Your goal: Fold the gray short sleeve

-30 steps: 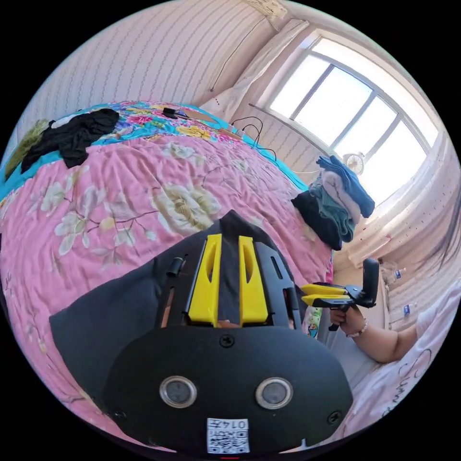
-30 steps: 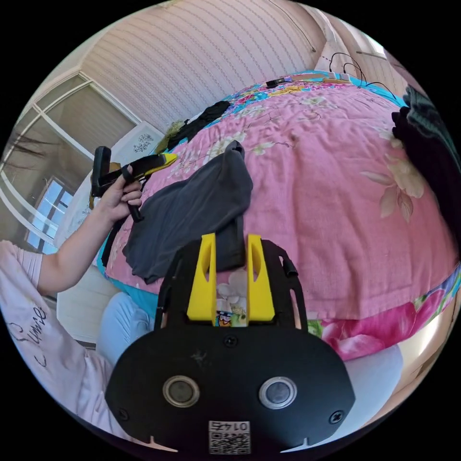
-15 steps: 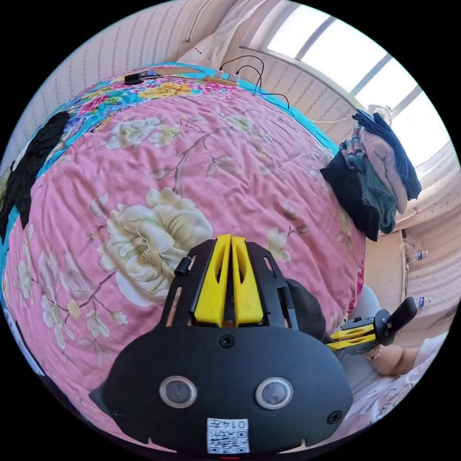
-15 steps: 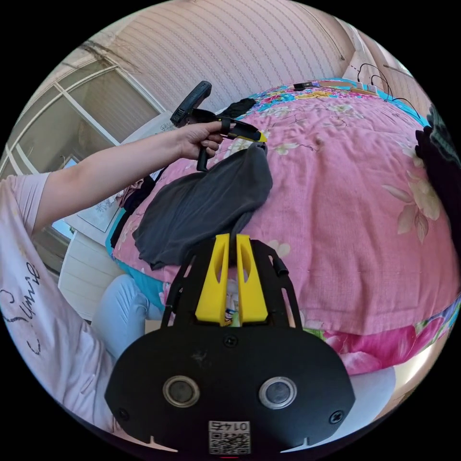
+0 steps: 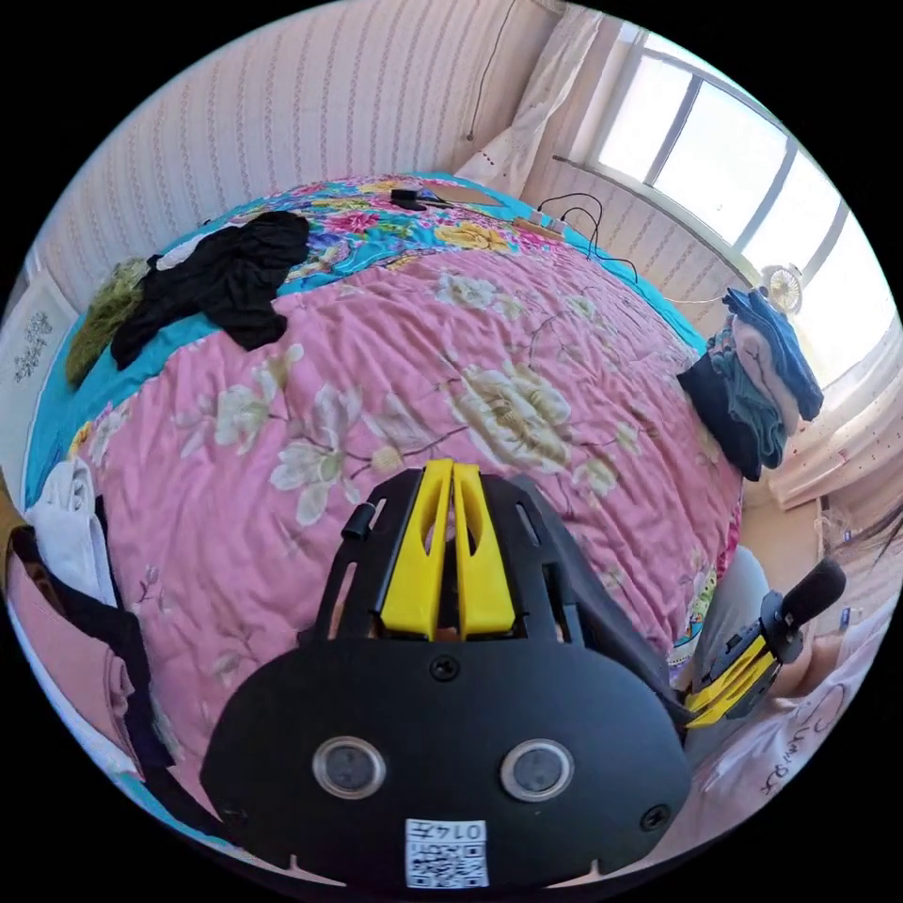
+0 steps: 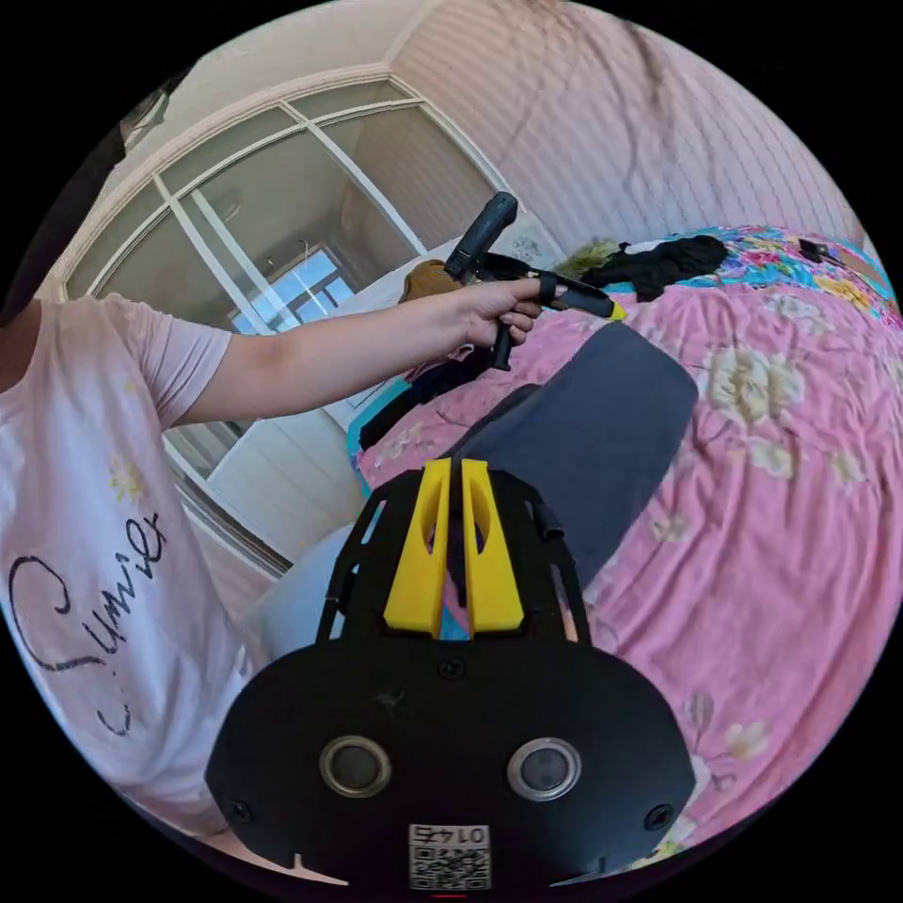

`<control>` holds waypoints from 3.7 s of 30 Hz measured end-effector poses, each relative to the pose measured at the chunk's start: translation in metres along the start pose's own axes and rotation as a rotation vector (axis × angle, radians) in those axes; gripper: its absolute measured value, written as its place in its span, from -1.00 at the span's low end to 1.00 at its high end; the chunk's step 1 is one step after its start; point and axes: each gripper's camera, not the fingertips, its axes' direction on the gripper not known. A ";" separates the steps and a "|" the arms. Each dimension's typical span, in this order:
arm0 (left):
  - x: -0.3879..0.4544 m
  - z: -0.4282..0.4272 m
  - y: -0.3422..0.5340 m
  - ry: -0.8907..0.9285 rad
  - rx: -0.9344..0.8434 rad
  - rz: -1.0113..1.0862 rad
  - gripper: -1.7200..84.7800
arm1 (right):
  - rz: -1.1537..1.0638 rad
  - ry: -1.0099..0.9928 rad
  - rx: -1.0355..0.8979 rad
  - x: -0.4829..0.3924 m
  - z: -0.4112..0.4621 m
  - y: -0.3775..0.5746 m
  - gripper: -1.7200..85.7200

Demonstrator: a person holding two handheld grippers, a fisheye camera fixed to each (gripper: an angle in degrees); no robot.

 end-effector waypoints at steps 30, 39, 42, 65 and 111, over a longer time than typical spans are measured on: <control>0.038 -0.044 0.303 0.014 0.077 -0.413 -0.97 | -0.139 0.053 -0.526 0.025 0.241 -0.197 -0.89; 0.050 -0.070 0.326 -0.062 0.182 -0.465 -0.98 | -0.342 0.021 -0.447 -0.038 0.259 -0.222 -0.87; 0.044 -0.041 0.335 -0.119 0.064 -0.508 -0.95 | -0.232 0.100 -0.577 -0.030 0.293 -0.224 -0.83; 0.132 0.007 0.380 0.006 0.241 -0.475 -0.96 | -0.171 -0.031 -0.395 -0.138 0.152 -0.175 -0.84; 0.754 0.124 -0.058 0.149 0.274 0.369 -0.83 | 0.600 1.107 0.250 -0.198 -0.609 0.093 -0.78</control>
